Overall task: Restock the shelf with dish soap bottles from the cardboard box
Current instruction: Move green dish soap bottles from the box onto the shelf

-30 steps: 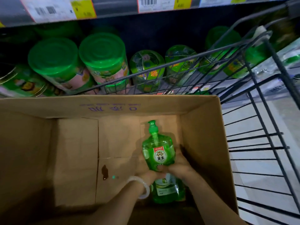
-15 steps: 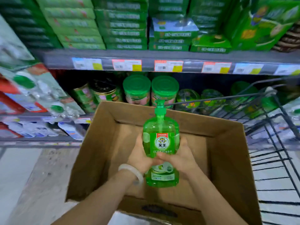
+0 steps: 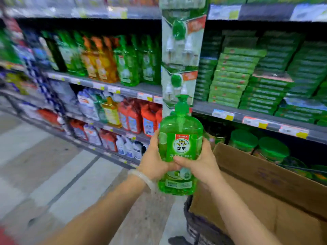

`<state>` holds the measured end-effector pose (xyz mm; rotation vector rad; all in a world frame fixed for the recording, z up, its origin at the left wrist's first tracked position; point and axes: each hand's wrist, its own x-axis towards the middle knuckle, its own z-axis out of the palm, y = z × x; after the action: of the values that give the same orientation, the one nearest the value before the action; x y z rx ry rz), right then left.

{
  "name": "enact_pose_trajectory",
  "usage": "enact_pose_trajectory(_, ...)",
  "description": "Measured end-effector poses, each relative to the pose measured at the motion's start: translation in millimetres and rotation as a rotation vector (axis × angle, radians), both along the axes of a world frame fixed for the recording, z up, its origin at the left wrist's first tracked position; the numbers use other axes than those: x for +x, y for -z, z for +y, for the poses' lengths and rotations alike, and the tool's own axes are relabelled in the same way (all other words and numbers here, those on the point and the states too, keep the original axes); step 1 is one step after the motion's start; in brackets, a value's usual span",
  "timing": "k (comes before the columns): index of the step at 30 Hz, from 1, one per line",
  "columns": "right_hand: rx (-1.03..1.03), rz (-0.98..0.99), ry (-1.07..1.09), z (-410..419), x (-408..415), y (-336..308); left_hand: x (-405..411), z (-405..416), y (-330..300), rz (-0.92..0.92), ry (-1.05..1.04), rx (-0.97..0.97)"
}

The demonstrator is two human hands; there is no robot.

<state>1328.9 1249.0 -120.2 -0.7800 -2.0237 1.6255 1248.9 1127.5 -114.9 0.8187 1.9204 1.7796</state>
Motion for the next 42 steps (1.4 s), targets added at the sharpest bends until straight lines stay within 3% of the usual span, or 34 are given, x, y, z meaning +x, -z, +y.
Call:
enact_pose_trajectory(8, 0.006, 0.106, -0.183, -97, -83, -30, -59, -106, -35, 0.129, -0.183, 0.029)
enact_pose_trajectory(16, 0.049, 0.157, -0.245, -111, -166, -39, -135, -127, -40, 0.204, -0.294, 0.003)
enact_pose_trajectory(30, 0.173, 0.249, -0.142, -2, -370, -70, -353, -9, -67, 0.245, -0.200, 0.048)
enact_pose_trajectory(42, 0.275, 0.246, 0.053, 47, -460, -78, -472, 61, -67, 0.305, -0.016, 0.025)
